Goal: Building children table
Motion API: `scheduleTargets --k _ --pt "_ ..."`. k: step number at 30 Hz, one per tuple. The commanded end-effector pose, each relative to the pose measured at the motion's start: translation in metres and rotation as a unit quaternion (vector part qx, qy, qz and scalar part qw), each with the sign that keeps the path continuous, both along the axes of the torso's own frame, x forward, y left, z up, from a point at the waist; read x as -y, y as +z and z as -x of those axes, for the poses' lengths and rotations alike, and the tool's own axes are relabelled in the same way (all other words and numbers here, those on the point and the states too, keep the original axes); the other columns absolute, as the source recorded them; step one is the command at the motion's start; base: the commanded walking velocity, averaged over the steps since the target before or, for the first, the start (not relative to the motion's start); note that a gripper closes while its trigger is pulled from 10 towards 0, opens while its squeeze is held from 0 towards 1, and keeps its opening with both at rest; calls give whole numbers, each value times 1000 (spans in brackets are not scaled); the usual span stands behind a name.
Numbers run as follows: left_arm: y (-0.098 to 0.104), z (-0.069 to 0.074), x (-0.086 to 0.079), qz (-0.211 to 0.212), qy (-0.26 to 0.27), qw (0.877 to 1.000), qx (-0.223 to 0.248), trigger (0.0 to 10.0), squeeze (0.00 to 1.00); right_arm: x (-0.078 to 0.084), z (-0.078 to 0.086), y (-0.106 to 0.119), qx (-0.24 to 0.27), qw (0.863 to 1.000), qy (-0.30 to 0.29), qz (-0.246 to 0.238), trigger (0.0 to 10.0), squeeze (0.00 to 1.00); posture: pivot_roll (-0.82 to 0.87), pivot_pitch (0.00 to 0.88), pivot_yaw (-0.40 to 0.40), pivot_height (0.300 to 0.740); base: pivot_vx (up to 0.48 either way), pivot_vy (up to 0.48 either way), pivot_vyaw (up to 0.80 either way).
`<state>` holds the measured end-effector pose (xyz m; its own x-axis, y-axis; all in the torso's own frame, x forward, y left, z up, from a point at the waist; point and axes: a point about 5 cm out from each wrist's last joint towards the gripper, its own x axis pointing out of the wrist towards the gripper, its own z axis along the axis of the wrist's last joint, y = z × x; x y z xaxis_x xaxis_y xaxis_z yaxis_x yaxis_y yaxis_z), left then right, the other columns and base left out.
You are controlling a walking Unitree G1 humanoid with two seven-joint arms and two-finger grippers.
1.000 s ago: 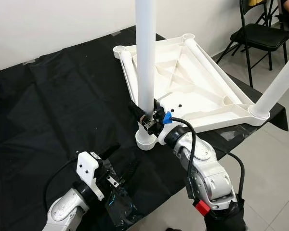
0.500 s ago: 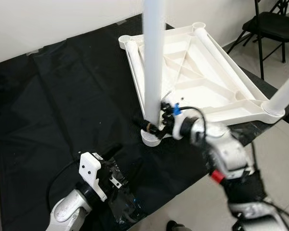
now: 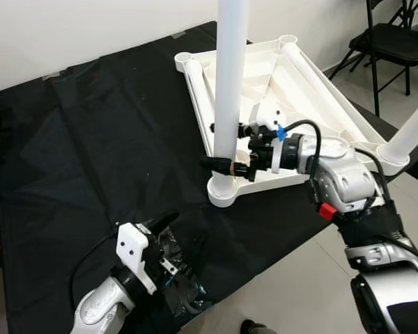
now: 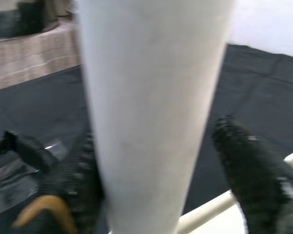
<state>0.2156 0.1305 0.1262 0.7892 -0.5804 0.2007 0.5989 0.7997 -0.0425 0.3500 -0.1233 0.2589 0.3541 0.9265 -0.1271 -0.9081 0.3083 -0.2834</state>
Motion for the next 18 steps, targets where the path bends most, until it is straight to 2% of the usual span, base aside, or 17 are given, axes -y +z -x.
scheduleTargets --k 1,7,8,9,10,11,12,13,14,15,16,17,18 --pt "-2 3 -1 -3 2 1000 -2 10000 0 2 0 2 7 1000 13 -3 0 0 33 199 -3 740 0 0 0" --pt "-2 5 -1 -1 2 1000 -3 10000 0 7 0 -10 -5 1000 -3 -3 0 0 30 203 5 740 0 0 0" --pt "-2 5 -2 -2 2 1000 -4 10000 0 7 -2 -14 -5 999 -35 -12 0 0 29 201 11 740 0 0 0" --pt "-2 5 -2 -2 2 1000 -4 10000 0 7 -2 -14 -5 999 -35 -12 0 0 29 201 11 740 0 0 0" --pt "-2 5 -2 -3 1 1000 -5 10000 0 5 -7 -23 -6 995 -99 -31 0 0 30 201 12 740 0 0 0" --pt "-2 5 -2 -3 1 1000 -5 10000 0 5 -7 -23 -6 995 -99 -31 0 0 30 201 12 740 0 0 0" --pt "-2 5 -3 -4 1 1000 -5 10000 0 3 -9 -26 -6 991 -124 -38 0 0 30 201 12 740 0 0 0" --pt "-2 4 -3 -4 0 1000 -5 10000 0 -2 -10 -33 -15 985 -164 -56 0 0 32 203 13 740 0 0 0" --pt "-2 4 -3 -5 0 1000 -5 10000 0 -11 -4 -44 -29 981 -180 -71 0 0 33 203 17 740 0 0 0" --pt "-2 4 -3 -5 0 1000 -5 10000 0 -11 -4 -44 -29 981 -180 -71 0 0 33 203 17 740 0 0 0" --pt "-2 4 -3 -6 1 1000 -5 10000 0 -23 6 -54 -45 980 -175 -81 2902 0 33 203 19 740 0 0 0" --pt "-2 4 -3 -6 1 1000 -5 10000 0 -23 6 -54 -45 980 -175 -81 2902 0 33 203 19 740 0 0 0" --pt "-2 4 -3 -7 1 1000 -5 10000 0 -30 13 -61 -56 980 -168 -87 2902 0 33 197 24 740 0 0 0"
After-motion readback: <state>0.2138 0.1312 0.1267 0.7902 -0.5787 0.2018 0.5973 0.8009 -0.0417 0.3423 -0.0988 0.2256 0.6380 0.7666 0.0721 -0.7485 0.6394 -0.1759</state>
